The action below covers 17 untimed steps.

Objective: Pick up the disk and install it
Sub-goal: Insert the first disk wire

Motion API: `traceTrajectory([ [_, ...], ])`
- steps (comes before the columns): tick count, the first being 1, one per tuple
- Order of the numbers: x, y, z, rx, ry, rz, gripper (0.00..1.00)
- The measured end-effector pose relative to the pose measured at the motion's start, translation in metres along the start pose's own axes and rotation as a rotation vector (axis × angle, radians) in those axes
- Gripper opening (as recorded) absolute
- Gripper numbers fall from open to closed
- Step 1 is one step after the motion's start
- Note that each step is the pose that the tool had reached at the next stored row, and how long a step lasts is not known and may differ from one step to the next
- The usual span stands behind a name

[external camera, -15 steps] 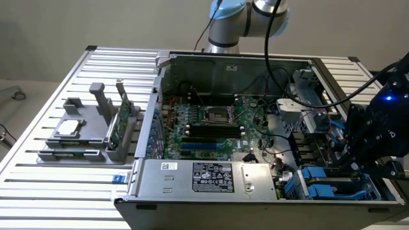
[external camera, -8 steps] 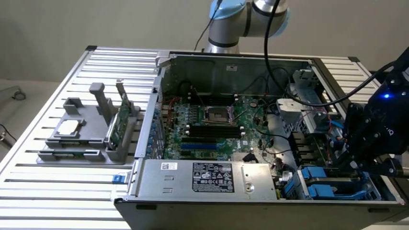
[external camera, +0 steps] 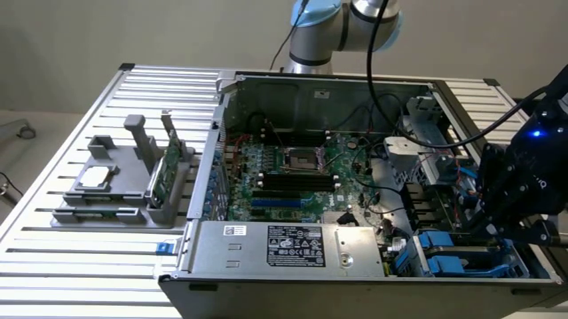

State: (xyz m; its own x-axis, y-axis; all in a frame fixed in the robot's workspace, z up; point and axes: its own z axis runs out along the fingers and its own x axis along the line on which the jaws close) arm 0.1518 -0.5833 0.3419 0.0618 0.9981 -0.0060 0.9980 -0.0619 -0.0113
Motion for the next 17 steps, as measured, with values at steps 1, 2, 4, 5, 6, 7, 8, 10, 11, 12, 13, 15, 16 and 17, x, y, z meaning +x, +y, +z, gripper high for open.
traceTrajectory([
  [1,0.0000,0.0000,0.0001,-0.0001,-0.0011,0.000,0.16],
  [2,0.0000,0.0000,0.0002,-0.0001,-0.0023,0.000,0.16],
  [4,0.0000,0.0000,0.0005,-0.0004,-0.0047,0.000,0.16],
  [5,0.0000,-0.0002,0.0006,-0.0004,-0.0062,0.000,0.16],
  [6,0.0001,-0.0005,0.0006,-0.0005,-0.0077,0.000,0.16],
  [7,0.0001,-0.0007,0.0008,-0.0006,-0.0091,0.000,0.16],
  [8,0.0001,-0.0009,0.0009,-0.0007,-0.0104,0.000,0.16],
  [10,0.0004,-0.0013,0.0010,-0.0009,-0.0131,0.000,0.16],
  [11,0.0008,-0.0014,0.0010,-0.0009,-0.0140,0.000,0.16],
  [12,0.0016,-0.0015,0.0011,-0.0010,-0.0149,0.000,0.16],
  [13,0.0027,-0.0016,0.0010,-0.0011,-0.0156,0.000,0.16],
  [15,0.0051,-0.0018,0.0010,-0.0012,-0.0171,0.000,0.16],
  [16,0.0060,-0.0019,0.0011,-0.0012,-0.0177,0.000,0.16],
  [17,0.0066,-0.0018,0.0010,-0.0012,-0.0184,0.000,0.16],
])
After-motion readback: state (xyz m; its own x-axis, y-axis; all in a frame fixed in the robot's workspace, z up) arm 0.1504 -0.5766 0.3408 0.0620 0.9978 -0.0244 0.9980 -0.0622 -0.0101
